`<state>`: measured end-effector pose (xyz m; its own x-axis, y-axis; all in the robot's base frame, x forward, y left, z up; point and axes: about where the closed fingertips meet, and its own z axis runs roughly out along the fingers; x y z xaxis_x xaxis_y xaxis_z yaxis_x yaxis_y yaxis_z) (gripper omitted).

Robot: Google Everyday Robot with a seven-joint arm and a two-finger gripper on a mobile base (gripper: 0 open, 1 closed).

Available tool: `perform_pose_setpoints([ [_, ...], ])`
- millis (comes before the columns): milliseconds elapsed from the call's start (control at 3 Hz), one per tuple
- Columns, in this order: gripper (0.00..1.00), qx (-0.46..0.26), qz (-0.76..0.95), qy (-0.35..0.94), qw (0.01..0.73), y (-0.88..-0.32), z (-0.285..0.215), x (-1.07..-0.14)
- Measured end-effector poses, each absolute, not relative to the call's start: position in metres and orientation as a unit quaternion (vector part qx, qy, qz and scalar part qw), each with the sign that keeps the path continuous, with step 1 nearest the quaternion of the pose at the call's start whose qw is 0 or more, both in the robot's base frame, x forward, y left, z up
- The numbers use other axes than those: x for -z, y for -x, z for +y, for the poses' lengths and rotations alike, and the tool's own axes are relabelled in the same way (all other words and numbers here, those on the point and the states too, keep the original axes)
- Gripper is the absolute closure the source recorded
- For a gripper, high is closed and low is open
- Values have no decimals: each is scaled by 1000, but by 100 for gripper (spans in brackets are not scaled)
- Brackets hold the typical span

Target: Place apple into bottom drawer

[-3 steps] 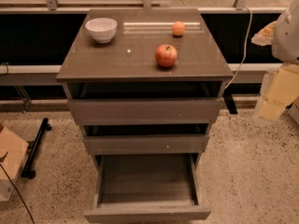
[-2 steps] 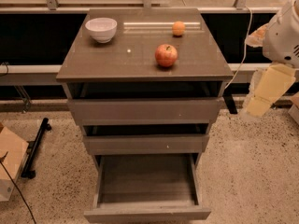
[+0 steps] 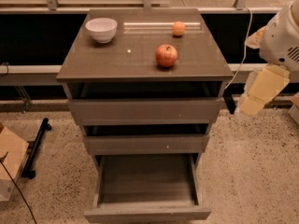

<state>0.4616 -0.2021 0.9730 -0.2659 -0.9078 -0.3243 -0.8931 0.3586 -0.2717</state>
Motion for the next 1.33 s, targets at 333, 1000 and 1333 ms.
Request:
perform_pose_setpoints([
  [333,0,4,798,548,249,-489,-189,-965],
  [1000,0,-12,797,531,287,-532,-175,-955],
  [1333,0,-13,804,523,282,-532,-175,-951],
])
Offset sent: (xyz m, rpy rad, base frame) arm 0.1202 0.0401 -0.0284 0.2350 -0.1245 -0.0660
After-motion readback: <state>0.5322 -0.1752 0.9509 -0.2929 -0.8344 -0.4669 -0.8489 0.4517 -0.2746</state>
